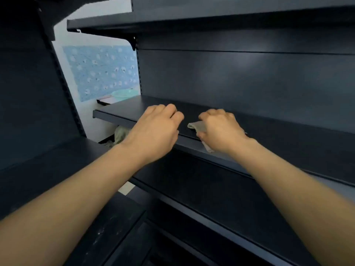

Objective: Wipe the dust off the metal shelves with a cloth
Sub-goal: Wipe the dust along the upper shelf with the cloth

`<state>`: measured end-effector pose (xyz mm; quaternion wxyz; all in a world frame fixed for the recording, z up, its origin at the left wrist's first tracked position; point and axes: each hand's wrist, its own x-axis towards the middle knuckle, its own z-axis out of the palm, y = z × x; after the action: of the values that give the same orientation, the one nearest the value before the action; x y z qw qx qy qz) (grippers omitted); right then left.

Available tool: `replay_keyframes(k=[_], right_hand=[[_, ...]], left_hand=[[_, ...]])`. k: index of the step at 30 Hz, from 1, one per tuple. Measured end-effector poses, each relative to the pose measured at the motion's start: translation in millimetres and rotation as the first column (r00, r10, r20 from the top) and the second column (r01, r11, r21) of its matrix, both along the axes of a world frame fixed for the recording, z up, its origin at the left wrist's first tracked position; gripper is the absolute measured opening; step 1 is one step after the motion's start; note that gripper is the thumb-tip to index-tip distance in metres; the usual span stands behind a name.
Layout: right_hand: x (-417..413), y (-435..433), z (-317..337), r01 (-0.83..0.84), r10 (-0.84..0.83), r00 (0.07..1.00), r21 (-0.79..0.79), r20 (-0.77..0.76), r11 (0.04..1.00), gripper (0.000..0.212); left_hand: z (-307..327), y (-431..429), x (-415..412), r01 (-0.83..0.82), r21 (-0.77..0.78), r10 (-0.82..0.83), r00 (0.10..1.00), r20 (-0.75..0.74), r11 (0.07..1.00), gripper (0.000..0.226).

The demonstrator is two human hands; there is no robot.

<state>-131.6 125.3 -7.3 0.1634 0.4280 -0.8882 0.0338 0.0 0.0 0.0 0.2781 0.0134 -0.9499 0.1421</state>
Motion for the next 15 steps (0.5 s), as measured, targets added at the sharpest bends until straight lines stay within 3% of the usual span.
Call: replay_keyframes(k=[11, 15], right_hand=[[-81, -37, -42, 0.100, -0.124, 0.940, 0.088, 0.318, 0.991, 0.051], [-83, -46, -45, 0.141, -0.147, 0.965, 0.044, 0.215, 0.989, 0.032]], left_hand=[[-28, -19, -60, 0.032, 0.023, -0.033, 0.998, 0.057, 0.999, 0.029], [-34, -24, -54, 0.038, 0.041, -0.041, 0.997, 0.066, 0.998, 0.029]])
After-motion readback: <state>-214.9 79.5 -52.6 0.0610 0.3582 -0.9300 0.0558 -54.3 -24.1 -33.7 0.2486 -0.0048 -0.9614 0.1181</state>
